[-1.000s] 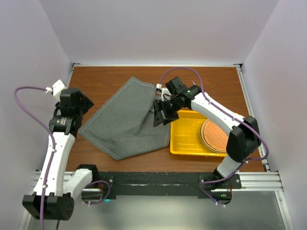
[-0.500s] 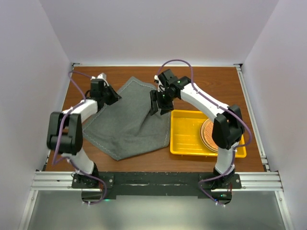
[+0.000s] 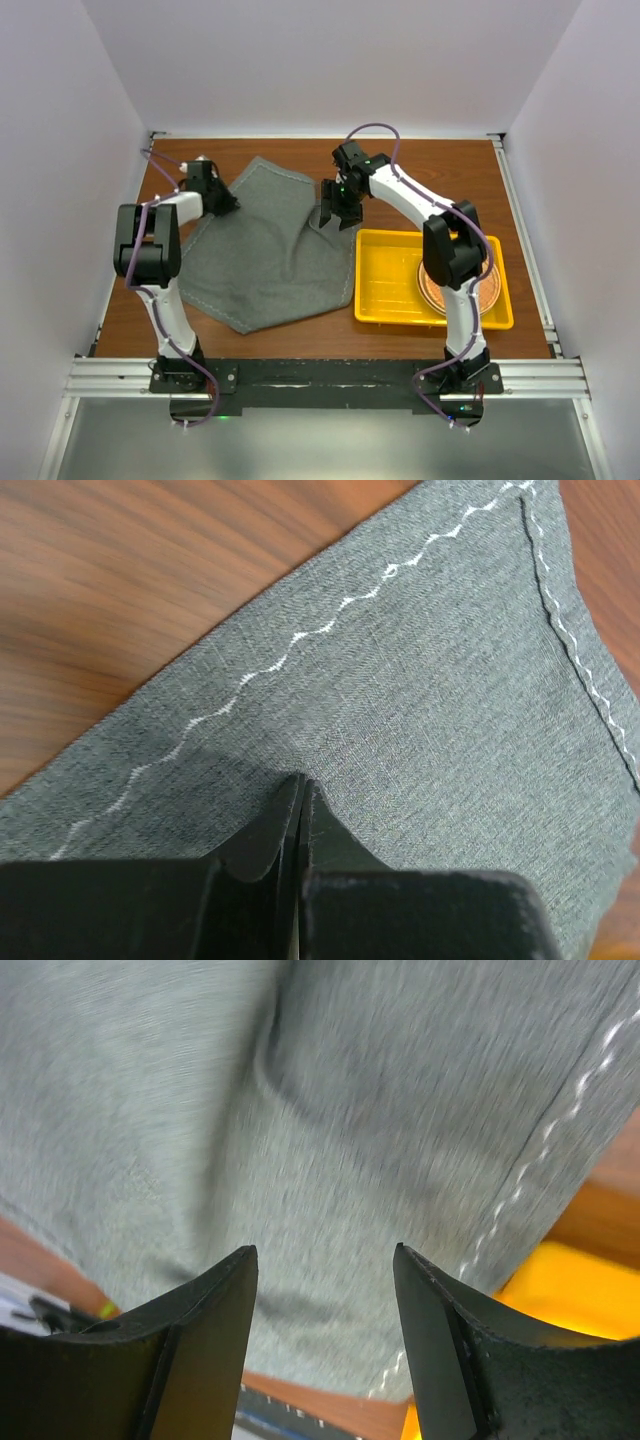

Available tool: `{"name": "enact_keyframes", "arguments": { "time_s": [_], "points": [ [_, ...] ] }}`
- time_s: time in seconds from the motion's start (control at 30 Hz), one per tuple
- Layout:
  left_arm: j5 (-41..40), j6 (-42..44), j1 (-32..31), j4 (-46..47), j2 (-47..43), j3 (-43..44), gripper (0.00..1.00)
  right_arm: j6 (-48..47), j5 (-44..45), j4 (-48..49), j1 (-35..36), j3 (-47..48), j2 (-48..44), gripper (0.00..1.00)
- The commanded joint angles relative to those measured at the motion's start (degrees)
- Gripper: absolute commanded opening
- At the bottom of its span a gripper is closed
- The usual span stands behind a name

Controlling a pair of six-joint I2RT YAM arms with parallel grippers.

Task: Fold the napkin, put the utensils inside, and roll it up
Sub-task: Flatten the napkin out

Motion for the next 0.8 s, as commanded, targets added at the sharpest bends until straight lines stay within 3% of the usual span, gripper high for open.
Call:
{"name": "enact_keyframes", "arguments": {
  "time_s": [0.0,0.23,0.5,0.63,0.7,0.77],
  "points": [
    [-5.2,2.2,7.8,-7.7,2.8,2.8,0.00,2.3,2.4,5.0,-0.4,6.0,4.8,0.61],
    [-6.2,7.7,11.3,-8.9,2.6,4.5,0.00,3.4,4.4,5.2,-0.6,19.6,16.8,0.57],
    [-6.8,11.9,11.3,-11.5,5.3,10.6,0.00,1.4,8.4,11.0,-4.4,21.6,23.5,0.53],
    [-7.9,14.2,11.1,-15.3,3.9,13.7,0.00,-5.0,6.9,2.8,-5.0,41.1,30.6,0.56],
    [-5.2,15.2,10.5,-16.8,0.5,13.2,0.08,-6.7,4.5,-0.8,-4.9,43.5,27.8,0.61],
    [-3.7,15.9,8.9,-17.3,-4.6,10.4,0.21,-6.7,3.2,1.0,-4.6,38.2,22.2,0.70]
  ]
}}
